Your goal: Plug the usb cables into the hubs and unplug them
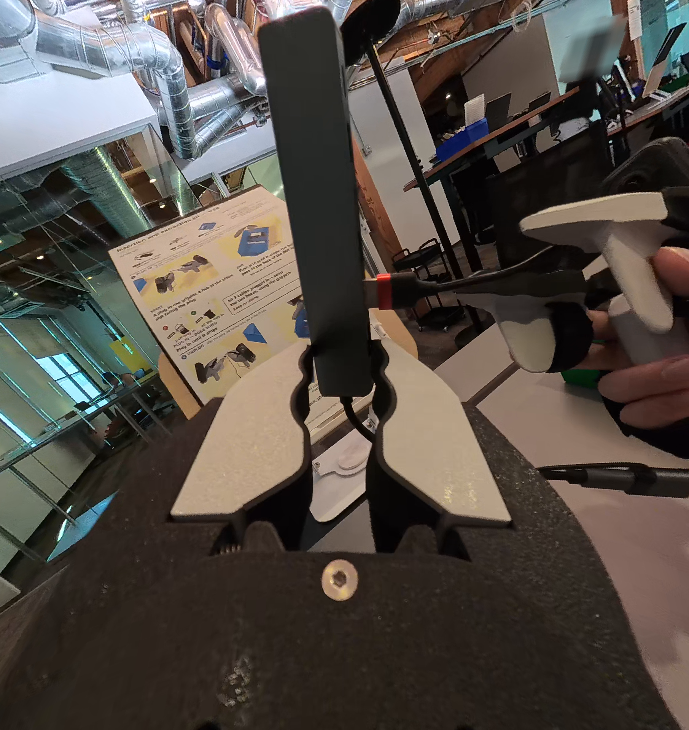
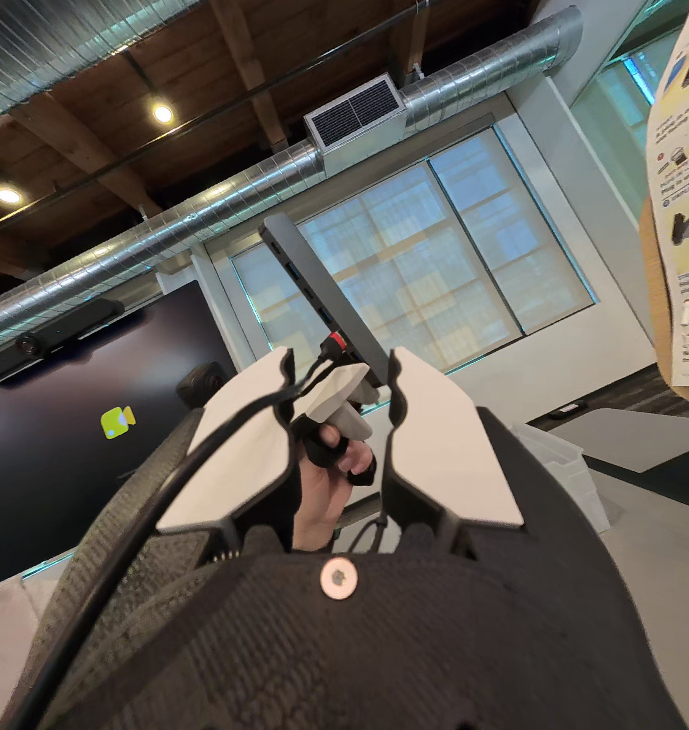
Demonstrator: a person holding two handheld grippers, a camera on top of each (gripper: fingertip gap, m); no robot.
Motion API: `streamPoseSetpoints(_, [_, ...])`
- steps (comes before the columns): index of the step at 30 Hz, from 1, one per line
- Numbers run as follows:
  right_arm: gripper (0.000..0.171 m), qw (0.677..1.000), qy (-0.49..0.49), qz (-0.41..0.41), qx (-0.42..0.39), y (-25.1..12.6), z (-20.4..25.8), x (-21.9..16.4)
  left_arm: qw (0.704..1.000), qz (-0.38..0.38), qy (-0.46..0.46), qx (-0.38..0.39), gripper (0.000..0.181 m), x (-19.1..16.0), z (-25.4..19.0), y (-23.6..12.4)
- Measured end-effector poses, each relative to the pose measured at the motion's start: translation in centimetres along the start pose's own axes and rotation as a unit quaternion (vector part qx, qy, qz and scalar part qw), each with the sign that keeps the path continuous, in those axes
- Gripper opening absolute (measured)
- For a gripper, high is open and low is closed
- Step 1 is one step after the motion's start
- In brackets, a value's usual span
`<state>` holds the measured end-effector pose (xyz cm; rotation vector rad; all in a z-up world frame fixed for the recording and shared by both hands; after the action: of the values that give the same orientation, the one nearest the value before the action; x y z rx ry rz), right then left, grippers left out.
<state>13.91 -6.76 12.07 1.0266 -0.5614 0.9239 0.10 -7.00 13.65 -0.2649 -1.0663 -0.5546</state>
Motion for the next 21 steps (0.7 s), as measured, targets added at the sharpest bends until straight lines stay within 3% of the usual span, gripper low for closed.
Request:
streamPoseSetpoints(8, [0.066,0.990,-0.127,0.053,-0.007,0.4,0.2,-0.5,0.999,0.008,-0.044,-0.007,0.028,-0.5,1.7,-0.2])
streamPoseSetpoints(15, [0.067,0.943,-0.277,0.179,-0.046,0.5,-0.8,-2.7,0.998,0.011,-0.064,-0.017,0.028,-0.9,2.6,-0.3])
streamPoseSetpoints(18, [0.064,0.897,-0.353,0.242,-0.107,0.0,-2.5,-3.3,0.998,0.012,-0.061,-0.015,0.028,-0.9,3.0,-0.5])
streamPoseSetpoints(21, [0.061,0.802,-0.454,0.311,-0.232,-2.0,-6.2,-3.0,0.998,0.012,-0.062,-0.015,0.028,-0.8,3.3,-0.8])
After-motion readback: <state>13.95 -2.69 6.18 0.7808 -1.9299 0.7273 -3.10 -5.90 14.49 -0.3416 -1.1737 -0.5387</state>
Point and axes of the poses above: each gripper's, where its closed fingertips meet, y out along the fingers, x out of its top, z = x × y across the jaws, the point moved 5 cm from there along -y, back along the fingers, and after that the axes turned 8 degrees about z, right-handed, at the moved point
